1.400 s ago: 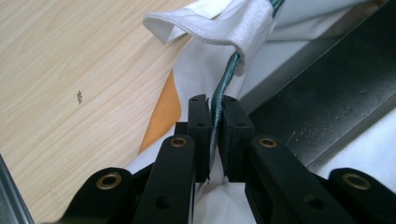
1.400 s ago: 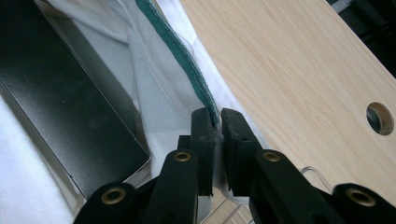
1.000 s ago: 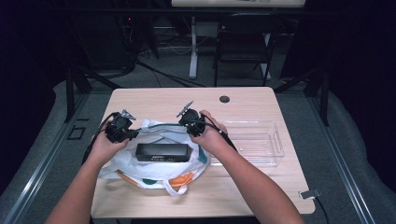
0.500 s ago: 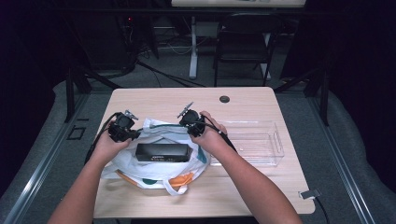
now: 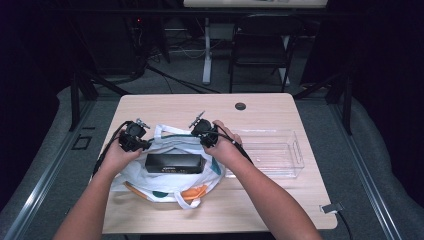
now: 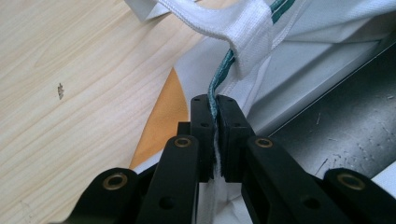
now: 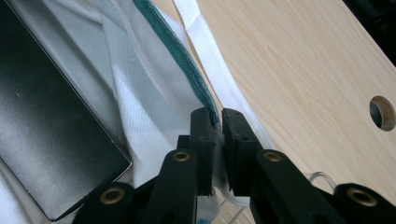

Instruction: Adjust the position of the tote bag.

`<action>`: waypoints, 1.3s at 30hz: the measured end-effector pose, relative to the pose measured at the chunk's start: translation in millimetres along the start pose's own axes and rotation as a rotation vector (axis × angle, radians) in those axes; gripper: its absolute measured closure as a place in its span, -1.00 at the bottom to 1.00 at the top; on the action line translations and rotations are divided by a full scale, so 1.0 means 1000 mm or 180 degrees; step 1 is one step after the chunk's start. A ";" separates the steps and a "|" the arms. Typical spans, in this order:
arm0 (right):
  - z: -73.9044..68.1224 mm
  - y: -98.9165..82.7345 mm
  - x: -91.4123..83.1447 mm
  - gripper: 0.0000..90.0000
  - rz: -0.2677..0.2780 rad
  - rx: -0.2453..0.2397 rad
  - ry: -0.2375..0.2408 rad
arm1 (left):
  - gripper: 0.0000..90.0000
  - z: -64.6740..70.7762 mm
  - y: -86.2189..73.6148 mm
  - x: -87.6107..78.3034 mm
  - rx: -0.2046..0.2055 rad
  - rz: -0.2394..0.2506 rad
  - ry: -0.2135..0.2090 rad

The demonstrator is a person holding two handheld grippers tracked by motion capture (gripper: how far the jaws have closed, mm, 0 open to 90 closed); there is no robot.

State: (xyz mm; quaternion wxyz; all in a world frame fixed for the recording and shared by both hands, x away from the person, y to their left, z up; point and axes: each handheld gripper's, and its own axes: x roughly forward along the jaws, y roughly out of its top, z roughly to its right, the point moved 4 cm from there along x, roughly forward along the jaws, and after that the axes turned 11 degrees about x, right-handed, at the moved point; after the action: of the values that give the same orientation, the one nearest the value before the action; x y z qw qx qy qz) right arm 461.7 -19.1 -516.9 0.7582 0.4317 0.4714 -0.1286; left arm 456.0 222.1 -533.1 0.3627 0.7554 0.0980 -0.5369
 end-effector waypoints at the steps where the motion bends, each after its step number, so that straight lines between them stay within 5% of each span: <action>1: 0.000 0.000 0.000 0.85 -0.0002 0.0001 0.0003 | 0.93 0.000 0.000 0.001 0.0000 -0.0006 -0.0003; 12: -0.001 -0.002 0.005 0.85 -0.0004 0.0021 -0.0005 | 0.92 -0.002 0.001 0.009 0.0022 -0.0043 0.0092; 39: -0.002 -0.005 0.018 0.84 -0.0062 0.0058 -0.0023 | 0.93 -0.006 0.002 0.028 0.0001 -0.0198 0.0051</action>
State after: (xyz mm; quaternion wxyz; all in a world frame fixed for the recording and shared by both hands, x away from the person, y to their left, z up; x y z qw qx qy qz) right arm 467.4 -16.7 -534.6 0.7546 0.4336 0.4716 -0.1418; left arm 473.0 218.0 -556.2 0.3450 0.7563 0.1243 -0.5419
